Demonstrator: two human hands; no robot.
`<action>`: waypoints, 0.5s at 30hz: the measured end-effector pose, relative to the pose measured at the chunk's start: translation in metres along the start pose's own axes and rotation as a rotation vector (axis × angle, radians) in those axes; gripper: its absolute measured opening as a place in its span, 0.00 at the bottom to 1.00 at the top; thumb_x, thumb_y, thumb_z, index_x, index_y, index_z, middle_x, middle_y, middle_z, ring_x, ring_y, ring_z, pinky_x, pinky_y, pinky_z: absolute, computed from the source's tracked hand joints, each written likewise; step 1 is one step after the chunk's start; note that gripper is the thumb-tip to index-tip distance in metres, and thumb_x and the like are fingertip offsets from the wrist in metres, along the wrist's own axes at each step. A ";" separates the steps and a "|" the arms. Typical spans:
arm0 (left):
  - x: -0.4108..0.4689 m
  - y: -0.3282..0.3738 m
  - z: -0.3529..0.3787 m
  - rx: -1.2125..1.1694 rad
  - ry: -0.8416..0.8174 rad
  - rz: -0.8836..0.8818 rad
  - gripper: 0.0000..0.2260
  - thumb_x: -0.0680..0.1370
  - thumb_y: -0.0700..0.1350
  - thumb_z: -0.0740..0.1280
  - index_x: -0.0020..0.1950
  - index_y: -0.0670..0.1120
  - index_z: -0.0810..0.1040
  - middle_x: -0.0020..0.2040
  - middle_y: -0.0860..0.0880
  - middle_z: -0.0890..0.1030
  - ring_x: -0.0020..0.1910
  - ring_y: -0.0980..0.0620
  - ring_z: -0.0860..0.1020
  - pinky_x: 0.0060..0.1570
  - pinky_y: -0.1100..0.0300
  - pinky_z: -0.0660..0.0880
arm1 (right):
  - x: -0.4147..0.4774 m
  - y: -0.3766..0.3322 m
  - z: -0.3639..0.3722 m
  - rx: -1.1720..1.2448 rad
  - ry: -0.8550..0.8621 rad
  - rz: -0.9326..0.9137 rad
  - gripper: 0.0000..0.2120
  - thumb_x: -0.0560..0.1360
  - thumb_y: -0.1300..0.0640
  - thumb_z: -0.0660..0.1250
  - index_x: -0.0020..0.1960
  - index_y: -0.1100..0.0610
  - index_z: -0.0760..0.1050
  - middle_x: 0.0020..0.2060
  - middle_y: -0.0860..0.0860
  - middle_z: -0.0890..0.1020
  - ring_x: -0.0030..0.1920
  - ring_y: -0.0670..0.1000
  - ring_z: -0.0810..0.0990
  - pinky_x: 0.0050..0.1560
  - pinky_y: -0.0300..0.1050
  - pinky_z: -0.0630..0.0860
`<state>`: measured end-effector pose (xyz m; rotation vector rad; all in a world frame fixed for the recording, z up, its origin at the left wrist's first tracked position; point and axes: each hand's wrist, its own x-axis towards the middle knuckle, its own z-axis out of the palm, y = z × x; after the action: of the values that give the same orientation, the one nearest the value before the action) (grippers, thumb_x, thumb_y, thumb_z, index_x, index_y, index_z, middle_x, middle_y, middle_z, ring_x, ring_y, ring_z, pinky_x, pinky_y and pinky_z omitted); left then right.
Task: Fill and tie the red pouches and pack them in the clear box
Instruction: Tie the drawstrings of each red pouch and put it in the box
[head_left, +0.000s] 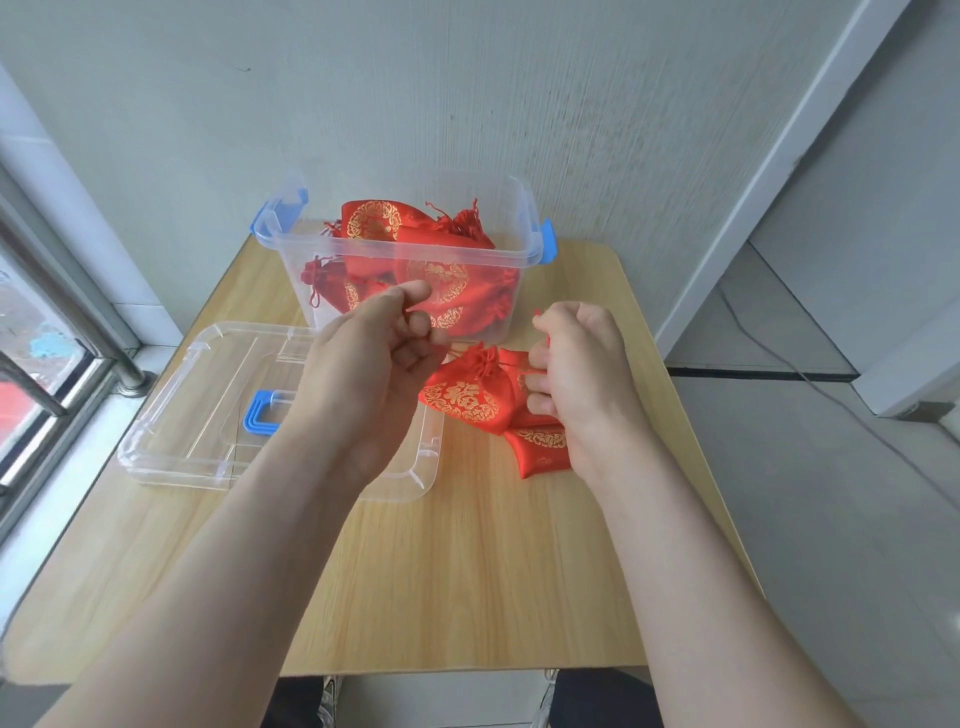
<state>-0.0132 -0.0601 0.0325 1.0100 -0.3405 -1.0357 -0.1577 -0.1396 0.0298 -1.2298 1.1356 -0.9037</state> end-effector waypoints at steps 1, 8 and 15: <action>0.001 0.000 0.000 -0.011 -0.014 -0.015 0.09 0.87 0.43 0.62 0.56 0.43 0.82 0.33 0.50 0.72 0.33 0.52 0.75 0.60 0.52 0.81 | 0.000 0.000 0.000 0.006 -0.001 0.000 0.07 0.82 0.58 0.58 0.59 0.52 0.71 0.33 0.46 0.71 0.27 0.44 0.68 0.24 0.38 0.64; -0.005 0.001 0.000 0.450 -0.094 -0.020 0.14 0.86 0.45 0.62 0.53 0.40 0.86 0.32 0.51 0.66 0.29 0.51 0.59 0.34 0.62 0.69 | -0.008 -0.005 -0.003 0.064 -0.161 -0.166 0.11 0.85 0.65 0.58 0.62 0.54 0.73 0.35 0.48 0.77 0.32 0.47 0.67 0.29 0.40 0.65; -0.014 0.008 -0.006 0.878 -0.362 -0.035 0.13 0.84 0.44 0.65 0.50 0.46 0.90 0.32 0.50 0.72 0.37 0.49 0.71 0.44 0.55 0.73 | -0.012 -0.011 -0.012 -0.029 -0.340 -0.309 0.09 0.84 0.65 0.65 0.61 0.59 0.80 0.43 0.53 0.88 0.46 0.45 0.84 0.45 0.34 0.76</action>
<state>-0.0120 -0.0444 0.0385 1.6014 -1.1438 -1.1161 -0.1711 -0.1329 0.0426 -1.5433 0.7016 -0.8638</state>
